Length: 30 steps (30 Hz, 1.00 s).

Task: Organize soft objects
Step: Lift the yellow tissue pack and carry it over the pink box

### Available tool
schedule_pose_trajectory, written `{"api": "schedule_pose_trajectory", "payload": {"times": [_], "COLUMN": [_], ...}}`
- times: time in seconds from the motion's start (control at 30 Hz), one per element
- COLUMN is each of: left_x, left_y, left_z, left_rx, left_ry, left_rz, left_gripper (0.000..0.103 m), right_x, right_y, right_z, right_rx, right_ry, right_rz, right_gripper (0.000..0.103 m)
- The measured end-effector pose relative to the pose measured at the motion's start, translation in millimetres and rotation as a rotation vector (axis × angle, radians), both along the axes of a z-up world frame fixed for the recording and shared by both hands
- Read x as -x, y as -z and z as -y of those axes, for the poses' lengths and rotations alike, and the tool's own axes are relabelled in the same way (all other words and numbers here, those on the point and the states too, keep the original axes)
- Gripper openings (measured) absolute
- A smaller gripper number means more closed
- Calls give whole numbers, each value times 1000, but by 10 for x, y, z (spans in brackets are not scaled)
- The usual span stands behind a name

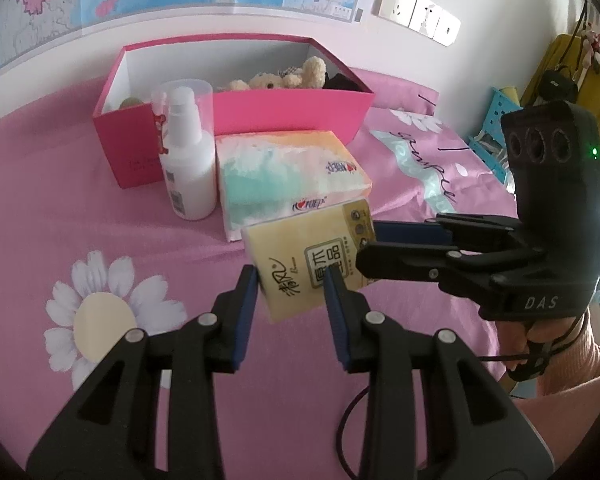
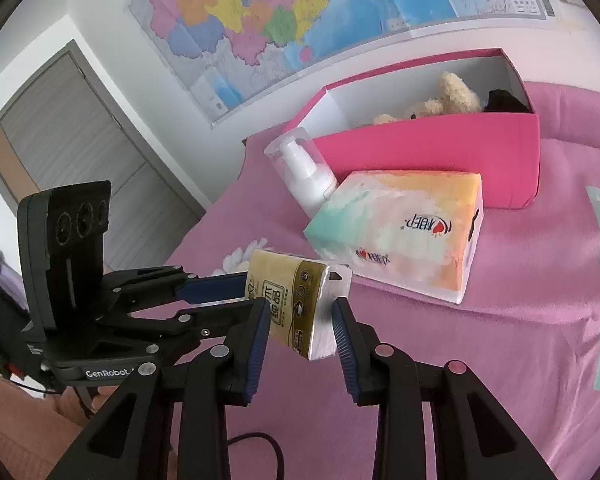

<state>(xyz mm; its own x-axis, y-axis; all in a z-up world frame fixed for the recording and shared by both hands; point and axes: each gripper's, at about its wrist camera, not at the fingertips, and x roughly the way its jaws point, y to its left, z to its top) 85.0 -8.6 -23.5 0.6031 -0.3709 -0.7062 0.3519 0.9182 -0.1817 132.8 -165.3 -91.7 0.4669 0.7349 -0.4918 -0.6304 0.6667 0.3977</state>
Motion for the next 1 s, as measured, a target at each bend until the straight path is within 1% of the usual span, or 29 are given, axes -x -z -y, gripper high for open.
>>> {"api": "schedule_pose_trajectory", "payload": {"times": [0.27, 0.57, 1.0], "left_x": [-8, -55, -100], "left_y": [-43, -151, -261], "left_z": [2, 22, 91], "left_rx": [5, 8, -3], "left_ry": [-1, 1, 1], "left_rz": [13, 45, 83], "left_gripper": [36, 36, 36], "right_x": [-24, -35, -57], "right_y": [-37, -99, -217], "right_z": [40, 113, 209], "right_rx": [-7, -16, -25], "right_ry": [-3, 0, 17], "right_rz": [12, 27, 62], "right_gripper": [33, 33, 33]}}
